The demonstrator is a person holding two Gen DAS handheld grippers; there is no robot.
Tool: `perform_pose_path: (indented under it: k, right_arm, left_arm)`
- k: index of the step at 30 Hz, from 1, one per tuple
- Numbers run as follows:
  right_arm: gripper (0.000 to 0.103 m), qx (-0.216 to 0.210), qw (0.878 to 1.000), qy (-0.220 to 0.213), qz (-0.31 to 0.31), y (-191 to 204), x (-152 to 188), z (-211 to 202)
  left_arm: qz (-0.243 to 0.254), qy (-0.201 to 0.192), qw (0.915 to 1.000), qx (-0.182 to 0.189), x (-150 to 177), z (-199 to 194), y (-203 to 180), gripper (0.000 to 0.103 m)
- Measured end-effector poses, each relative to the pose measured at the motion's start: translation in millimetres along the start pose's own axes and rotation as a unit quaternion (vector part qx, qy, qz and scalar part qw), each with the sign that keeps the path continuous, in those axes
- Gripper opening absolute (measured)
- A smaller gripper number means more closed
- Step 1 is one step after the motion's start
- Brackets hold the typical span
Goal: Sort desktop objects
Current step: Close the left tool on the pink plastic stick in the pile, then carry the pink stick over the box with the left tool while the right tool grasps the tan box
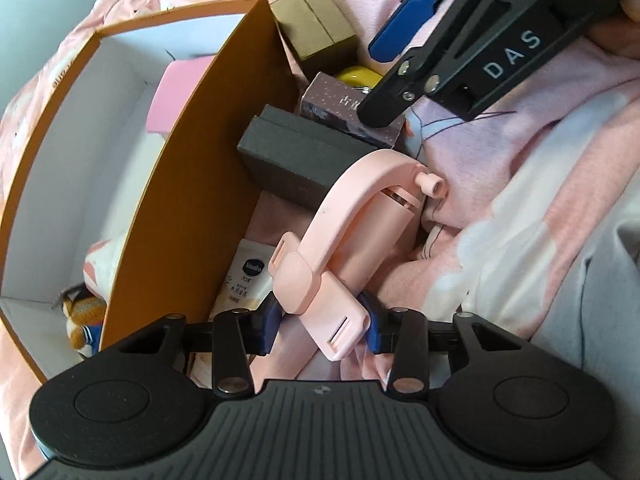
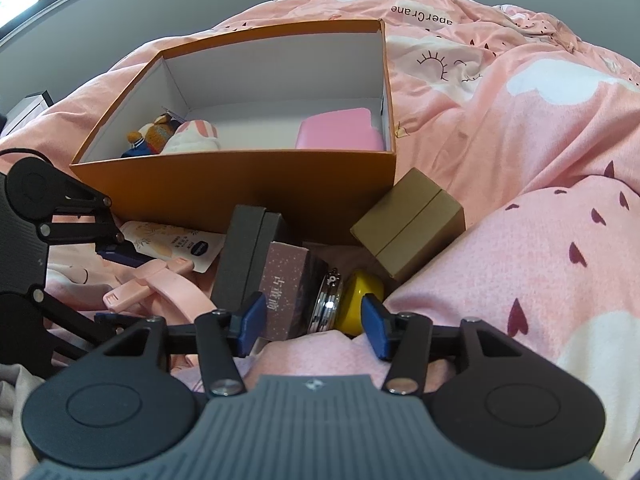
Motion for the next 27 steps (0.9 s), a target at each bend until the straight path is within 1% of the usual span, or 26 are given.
perform_pose_path:
  k: [2,7,9,11,13,15,16,17,18,21,24,27]
  right_arm:
    - [0.055,0.000,1.000,0.000,0.000,0.2,0.2,0.4]
    - [0.057,-0.002,1.000,0.002,-0.001,0.4,0.1,1.6]
    - [0.057,-0.002,1.000,0.003,-0.002,0.7,-0.1,2.1]
    - [0.057,-0.002,1.000,0.003,-0.002,1.0,0.3,1.8]
    - [0.057,-0.002,1.000,0.003,-0.001,0.9,0.4,1.4]
    - [0.058,-0.001,1.000,0.003,-0.002,1.5,0.4,2.0]
    - [0.058,0.001,1.000,0.004,-0.004,2.2,0.6,2.6]
    - [0.058,0.003,1.000,0.005,-0.005,2.8,0.5,2.7]
    - [0.058,0.004,1.000,0.005,-0.007,3.2,0.5,2.8]
    - [0.058,0.007,1.000,0.004,-0.007,3.1,0.8,3.2]
    - [0.058,0.008,1.000,0.005,-0.007,3.1,0.9,4.1]
    - [0.058,0.008,1.000,0.005,-0.006,2.3,0.9,4.4]
  left_arm:
    - [0.017,-0.005,0.9997,-0.014,0.1,-3.4,-2.9,0.047]
    - [0.045,-0.015,0.9978,-0.047,2.1,-8.5,-9.9,0.051]
    - [0.061,-0.022,0.9959,-0.064,2.9,-12.0,-13.4,0.053]
    - [0.077,-0.029,0.9932,-0.082,12.7,-11.6,-16.8,0.054]
    - [0.090,-0.036,0.9911,-0.091,9.7,-12.4,-23.1,0.055]
    - [0.097,-0.039,0.9905,-0.089,5.8,-14.2,-24.1,0.059]
    - [0.101,-0.039,0.9902,-0.088,5.3,-11.1,-29.4,0.060]
    - [0.105,-0.041,0.9898,-0.087,2.9,-7.0,-40.5,0.060]
    - [0.109,-0.044,0.9896,-0.083,1.4,-2.0,-41.9,0.060]
    - [0.115,-0.049,0.9894,-0.074,-8.6,14.1,-34.8,0.056]
    - [0.109,-0.049,0.9904,-0.069,-14.8,21.9,-30.5,0.055]
    - [0.086,-0.051,0.9928,-0.066,-13.3,21.6,-27.8,0.052]
Point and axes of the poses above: each gripper's, at about its wrist camera, not at the fingertips, and z roughly the way its jaws point, y to its left, x to its underside, the point moved 3 cm from there along z, roughly the way its jaws point, and after that the axes turned 4 degrees about -x, right-handed, at the moved point
